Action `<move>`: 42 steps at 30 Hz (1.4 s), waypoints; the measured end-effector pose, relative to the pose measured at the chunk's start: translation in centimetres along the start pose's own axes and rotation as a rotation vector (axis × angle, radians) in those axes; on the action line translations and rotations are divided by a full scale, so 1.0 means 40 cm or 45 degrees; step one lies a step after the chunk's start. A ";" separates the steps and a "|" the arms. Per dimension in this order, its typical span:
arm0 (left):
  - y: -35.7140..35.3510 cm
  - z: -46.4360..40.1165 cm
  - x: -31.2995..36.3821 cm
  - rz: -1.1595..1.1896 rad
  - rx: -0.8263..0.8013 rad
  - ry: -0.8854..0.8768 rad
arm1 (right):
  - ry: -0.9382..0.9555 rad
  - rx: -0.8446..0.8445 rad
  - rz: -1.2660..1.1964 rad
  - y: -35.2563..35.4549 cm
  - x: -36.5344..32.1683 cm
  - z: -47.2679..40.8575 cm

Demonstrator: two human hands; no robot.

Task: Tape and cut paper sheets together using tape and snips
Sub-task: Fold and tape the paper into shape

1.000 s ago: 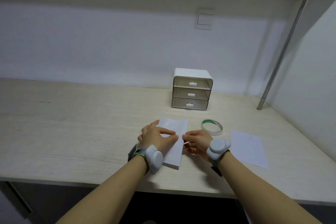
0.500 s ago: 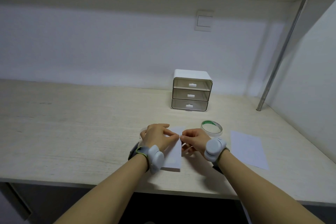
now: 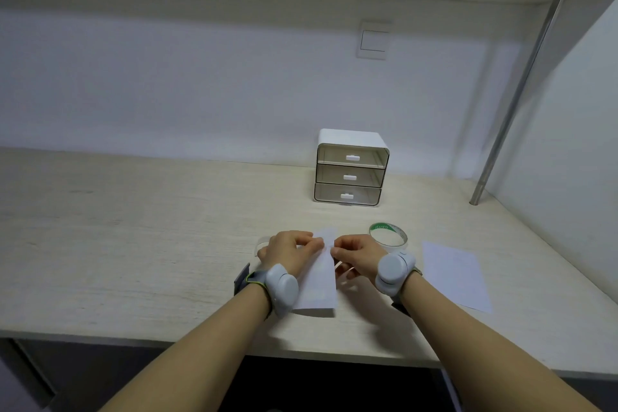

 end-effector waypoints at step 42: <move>0.004 -0.006 -0.030 0.406 -0.023 0.234 | -0.081 0.018 -0.244 0.013 -0.005 0.016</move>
Point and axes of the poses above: each hand's wrist, its own z-axis away from the middle knuckle, its own y-axis out of the back of the hand, x = y × z, the point moved 5 cm from there along -z, towards the middle knuckle, and after that the axes turned 7 degrees about x, right-handed, at the moved point
